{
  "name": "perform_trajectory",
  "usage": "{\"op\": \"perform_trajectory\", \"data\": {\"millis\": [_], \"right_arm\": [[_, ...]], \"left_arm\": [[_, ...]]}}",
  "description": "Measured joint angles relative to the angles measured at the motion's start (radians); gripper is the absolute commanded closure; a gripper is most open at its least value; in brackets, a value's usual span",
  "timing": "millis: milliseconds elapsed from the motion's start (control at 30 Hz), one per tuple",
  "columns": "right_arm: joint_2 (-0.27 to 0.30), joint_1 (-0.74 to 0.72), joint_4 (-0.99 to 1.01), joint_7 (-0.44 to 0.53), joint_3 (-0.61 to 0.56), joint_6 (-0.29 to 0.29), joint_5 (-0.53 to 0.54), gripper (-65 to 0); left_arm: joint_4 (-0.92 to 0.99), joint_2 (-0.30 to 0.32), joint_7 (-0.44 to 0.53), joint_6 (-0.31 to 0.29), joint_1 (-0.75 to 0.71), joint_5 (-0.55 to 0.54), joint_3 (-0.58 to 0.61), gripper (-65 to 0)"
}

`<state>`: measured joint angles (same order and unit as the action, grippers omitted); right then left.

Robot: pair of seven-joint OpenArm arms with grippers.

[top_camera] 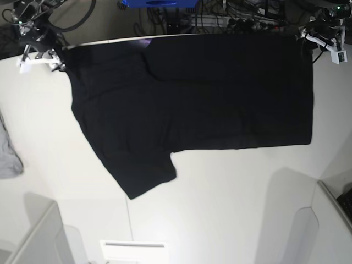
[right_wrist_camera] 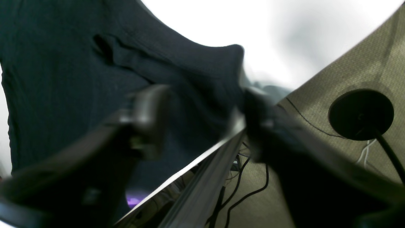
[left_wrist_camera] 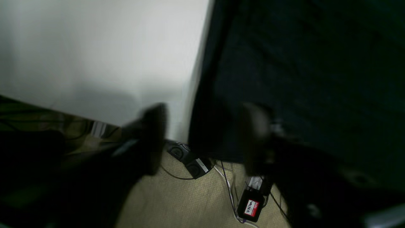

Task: Fold the T-shirt properly
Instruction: 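Grasp the collar edge with both grippers and drag it back, then move both grippers down the shirt's sides toward the hem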

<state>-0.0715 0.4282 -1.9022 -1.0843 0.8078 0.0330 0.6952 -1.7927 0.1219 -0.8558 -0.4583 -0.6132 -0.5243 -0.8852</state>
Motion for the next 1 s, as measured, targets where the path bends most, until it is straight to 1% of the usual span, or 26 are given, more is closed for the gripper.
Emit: {"op": "perform_trajectory", "data": {"millis": [33, 133, 200, 267, 300, 367, 467, 533, 567, 600, 667, 733, 800, 833, 867, 1000], "right_arm": [[0.000, 0.008, 0.000, 0.003, 0.000, 0.000, 0.001, -39.9], [0.000, 0.019, 0.000, 0.002, 0.005, 0.000, -0.003, -38.9], [-0.001, 0.014, 0.000, 0.000, 0.042, 0.000, 0.002, -38.9], [0.004, 0.010, -0.001, 0.007, 0.074, 0.000, -0.006, -38.9], [0.008, 0.002, -0.001, 0.006, 0.086, 0.000, -0.013, -39.0], [0.025, -0.026, -0.001, 0.006, 0.098, 0.000, -0.018, -39.0], [0.067, -0.076, -0.001, 0.010, 0.064, 0.001, -0.015, -39.0], [0.080, -0.120, 0.000, 0.010, 0.029, 0.001, -0.014, -39.5], [0.092, -0.140, 0.000, 0.007, -0.007, 0.001, -0.016, -39.5], [0.103, -0.157, 0.008, 0.006, -0.047, 0.000, -0.014, -39.2], [0.123, -0.202, 0.035, 0.009, -0.124, -0.003, 0.002, -39.0], [0.129, -0.238, 0.068, 0.018, -0.173, -0.007, -0.004, -39.0], [0.128, -0.271, 0.105, 0.060, -0.207, -0.004, -0.013, -39.0], [0.130, -0.286, 0.120, 0.072, -0.223, -0.003, -0.014, -38.9], [0.142, -0.304, 0.137, 0.080, -0.243, -0.004, -0.015, -38.9], [0.201, -0.394, 0.208, 0.134, -0.328, -0.003, -0.012, -38.9]], "left_arm": [[0.000, 0.000, 0.000, 0.000, 0.000, 0.000, 0.000, -43.3], [-0.001, 0.000, 0.000, 0.000, 0.000, 0.000, -0.006, -43.4], [-0.004, -0.006, -0.002, -0.014, 0.005, -0.007, -0.058, -43.4], [-0.003, -0.002, 0.000, -0.006, 0.014, 0.001, -0.127, -43.4], [-0.001, 0.000, 0.000, 0.011, 0.025, 0.001, -0.162, -43.4], [0.000, 0.000, 0.003, 0.024, 0.052, 0.054, -0.215, -43.4], [-0.001, 0.001, -0.008, 0.039, 0.129, 0.160, -0.254, -43.4], [-0.005, 0.004, -0.002, 0.034, 0.187, 0.207, -0.249, -43.4], [-0.006, 0.004, 0.000, 0.018, 0.212, 0.221, -0.243, -43.4], [-0.006, 0.003, -0.003, 0.017, 0.237, 0.245, -0.240, -43.4], [-0.006, 0.007, 0.000, 0.026, 0.276, 0.294, -0.223, -43.3], [-0.006, 0.023, -0.003, 0.035, 0.287, 0.337, -0.163, -43.3], [-0.004, 0.045, -0.009, 0.035, 0.303, 0.356, -0.089, -43.1], [-0.004, 0.057, -0.005, 0.023, 0.307, 0.361, -0.053, -43.1], [-0.004, 0.064, 0.005, 0.024, 0.312, 0.365, -0.027, -43.1], [0.012, 0.060, 0.000, 0.024, 0.376, 0.383, -0.008, -42.9]]}}
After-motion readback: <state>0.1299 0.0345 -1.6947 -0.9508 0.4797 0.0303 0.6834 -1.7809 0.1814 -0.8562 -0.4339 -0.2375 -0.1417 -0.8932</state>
